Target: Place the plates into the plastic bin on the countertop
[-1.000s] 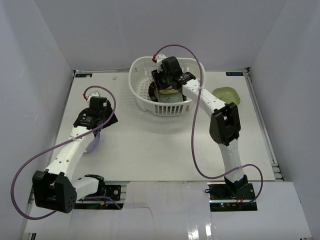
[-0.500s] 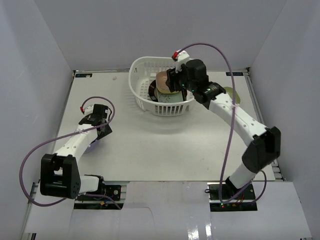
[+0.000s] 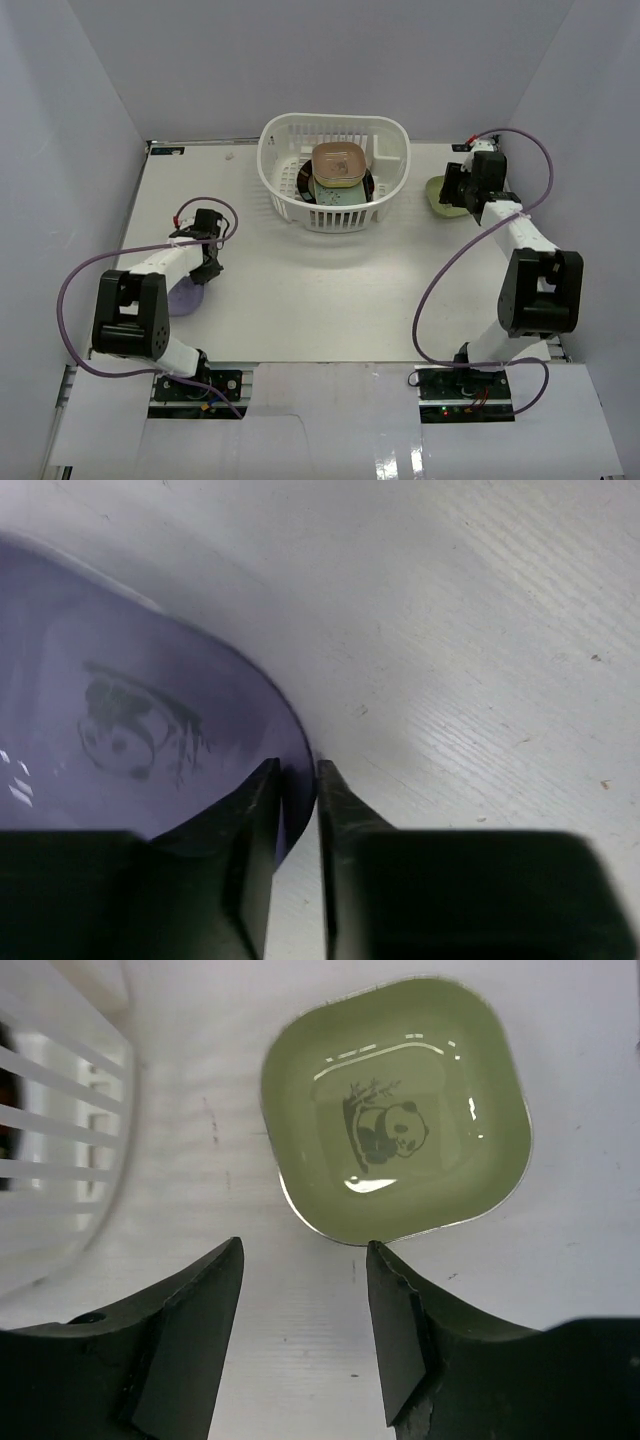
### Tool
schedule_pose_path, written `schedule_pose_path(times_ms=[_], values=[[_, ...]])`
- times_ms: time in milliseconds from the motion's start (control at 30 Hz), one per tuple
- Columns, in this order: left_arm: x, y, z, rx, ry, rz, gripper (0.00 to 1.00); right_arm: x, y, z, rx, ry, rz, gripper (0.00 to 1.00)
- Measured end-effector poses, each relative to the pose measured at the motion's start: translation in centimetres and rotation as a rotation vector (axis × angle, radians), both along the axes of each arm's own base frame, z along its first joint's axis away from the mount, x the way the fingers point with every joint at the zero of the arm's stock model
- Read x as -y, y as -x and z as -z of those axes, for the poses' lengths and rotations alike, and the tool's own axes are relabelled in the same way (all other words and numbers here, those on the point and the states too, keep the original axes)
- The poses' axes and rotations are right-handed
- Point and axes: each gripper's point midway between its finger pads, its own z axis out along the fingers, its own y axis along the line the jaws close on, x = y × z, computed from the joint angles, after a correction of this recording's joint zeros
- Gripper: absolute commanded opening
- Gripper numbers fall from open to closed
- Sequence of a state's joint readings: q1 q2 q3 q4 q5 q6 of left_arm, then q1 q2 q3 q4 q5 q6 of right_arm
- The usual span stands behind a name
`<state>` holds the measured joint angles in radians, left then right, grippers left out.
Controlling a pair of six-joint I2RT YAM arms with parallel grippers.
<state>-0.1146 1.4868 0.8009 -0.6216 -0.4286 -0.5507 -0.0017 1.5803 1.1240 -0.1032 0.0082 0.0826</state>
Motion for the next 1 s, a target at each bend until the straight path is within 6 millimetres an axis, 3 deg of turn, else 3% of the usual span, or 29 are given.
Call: schedule_pose_path(times_ms=[33, 67, 100, 200, 367, 433, 500, 533, 567, 600, 700, 800, 900, 1000], values=[[0.0, -0.1, 0.0, -0.002, 0.000, 0.005, 0.18, 0.3, -0.2, 1.1, -0.029, 0.000, -0.004, 0.59], [-0.1, -0.2, 0.0, -0.008, -0.006, 0.016, 0.03, 0.5, -0.6, 2.3, -0.059, 0.002, -0.010, 0.60], [-0.2, -0.4, -0.2, -0.011, -0.017, 0.028, 0.00, 0.6, -0.9, 3.4, -0.084, 0.006, -0.019, 0.61], [-0.1, -1.0, -0.6, 0.000, -0.015, 0.047, 0.00, 0.5, -1.7, 6.6, -0.161, 0.028, -0.062, 0.61], [0.8, -1.4, -1.7, 0.031, 0.036, 0.088, 0.00, 0.3, -3.4, 9.5, -0.222, 0.045, -0.112, 0.56], [1.7, -2.6, -3.7, 0.097, 0.079, 0.113, 0.00, 0.2, -3.9, 10.1, -0.229, 0.047, -0.124, 0.51], [3.0, -4.6, -7.0, 0.199, 0.117, 0.148, 0.00, 0.1, -4.3, 10.6, -0.237, 0.051, -0.136, 0.33], [3.8, -5.9, -9.3, 0.260, 0.134, 0.171, 0.00, -0.2, -4.3, 10.9, -0.241, 0.050, -0.144, 0.24], [4.8, -7.4, -11.9, 0.330, 0.147, 0.200, 0.00, -0.3, -4.2, 11.3, -0.251, 0.052, -0.142, 0.08], [5.8, -8.7, -14.3, 0.398, 0.159, 0.226, 0.00, -0.3, -4.3, 11.3, -0.249, 0.057, -0.150, 0.08], [10.5, -12.3, -22.7, 0.574, 0.185, 0.340, 0.00, -0.5, -5.3, 9.7, -0.195, 0.087, -0.140, 0.08], [17.3, -15.2, -30.3, 0.737, 0.232, 0.479, 0.00, -1.9, -4.6, 8.6, -0.163, 0.074, -0.151, 0.08], [23.9, -17.6, -34.5, 0.826, 0.256, 0.590, 0.00, -3.4, -2.0, 7.6, -0.153, 0.027, -0.160, 0.08], [30.2, -20.1, -34.9, 0.851, 0.259, 0.677, 0.00, -4.8, 0.2, 5.5, -0.123, -0.023, -0.166, 0.08]])
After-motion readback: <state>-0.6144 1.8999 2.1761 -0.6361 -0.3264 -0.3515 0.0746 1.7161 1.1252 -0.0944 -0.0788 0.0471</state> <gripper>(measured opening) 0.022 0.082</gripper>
